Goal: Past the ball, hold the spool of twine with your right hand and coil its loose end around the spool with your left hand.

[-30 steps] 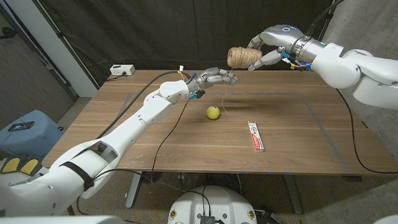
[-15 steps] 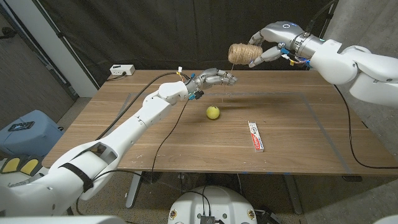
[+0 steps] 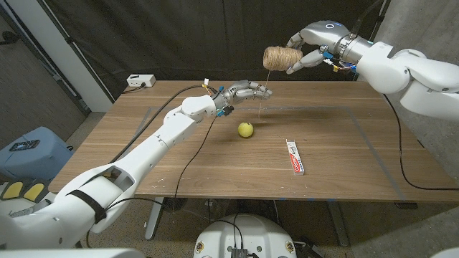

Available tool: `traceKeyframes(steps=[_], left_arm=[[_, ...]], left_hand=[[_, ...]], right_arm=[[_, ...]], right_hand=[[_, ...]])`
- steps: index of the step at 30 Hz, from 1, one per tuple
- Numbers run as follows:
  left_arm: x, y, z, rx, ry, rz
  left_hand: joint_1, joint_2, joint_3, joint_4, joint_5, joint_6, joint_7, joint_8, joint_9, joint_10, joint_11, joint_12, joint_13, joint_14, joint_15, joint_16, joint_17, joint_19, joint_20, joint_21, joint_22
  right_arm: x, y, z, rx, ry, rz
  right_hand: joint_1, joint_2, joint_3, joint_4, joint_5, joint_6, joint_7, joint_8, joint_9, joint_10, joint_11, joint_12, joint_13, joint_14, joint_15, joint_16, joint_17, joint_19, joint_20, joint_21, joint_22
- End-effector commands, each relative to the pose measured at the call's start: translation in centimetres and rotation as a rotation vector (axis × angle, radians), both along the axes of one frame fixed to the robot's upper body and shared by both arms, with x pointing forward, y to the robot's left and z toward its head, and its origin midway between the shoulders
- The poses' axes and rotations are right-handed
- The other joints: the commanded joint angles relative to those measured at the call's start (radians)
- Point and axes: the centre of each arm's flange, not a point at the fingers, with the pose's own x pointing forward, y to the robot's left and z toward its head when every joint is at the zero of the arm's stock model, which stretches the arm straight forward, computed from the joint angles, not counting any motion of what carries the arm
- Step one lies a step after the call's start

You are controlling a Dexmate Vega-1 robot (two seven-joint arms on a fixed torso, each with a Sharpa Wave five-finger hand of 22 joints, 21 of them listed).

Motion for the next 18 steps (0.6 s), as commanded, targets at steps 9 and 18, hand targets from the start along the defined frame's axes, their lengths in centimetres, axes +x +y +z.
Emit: traceKeyframes(steps=[9, 18], left_arm=[[-0.8, 2.0, -1.1, -0.021, 0.013, 0.019], [-1.9, 3.6, -2.2, -0.027, 0.018, 0.027]], left_hand=[[0.005, 0.009, -0.003, 0.0, 0.004, 0.005, 0.0, -0.003, 0.003, 0.001, 0.003, -0.004, 0.002, -0.001, 0.003, -0.005, 0.005, -0.004, 0.004, 0.006, 0.002], [0.004, 0.009, -0.003, 0.0, 0.004, 0.006, -0.001, -0.003, 0.003, 0.0, 0.001, -0.005, 0.003, -0.001, 0.003, -0.007, 0.005, -0.005, 0.004, 0.006, 0.002]], right_arm=[[0.4, 1.6, 0.8, 0.015, -0.001, 0.011], [0.8, 3.4, 1.1, 0.021, 0.003, 0.026]], right_hand=[[0.173, 0.181, 0.0, 0.005, 0.004, 0.194, -0.173, 0.019, 0.011, 0.102, -0.09, 0.004, 0.004, 0.01, -0.14, -0.003, 0.004, 0.008, -0.055, -0.003, 0.003], [0.175, 0.181, 0.0, 0.004, 0.004, 0.193, -0.174, 0.019, 0.011, 0.102, -0.089, 0.004, 0.005, 0.011, -0.14, -0.005, 0.004, 0.009, -0.056, -0.003, 0.003]])
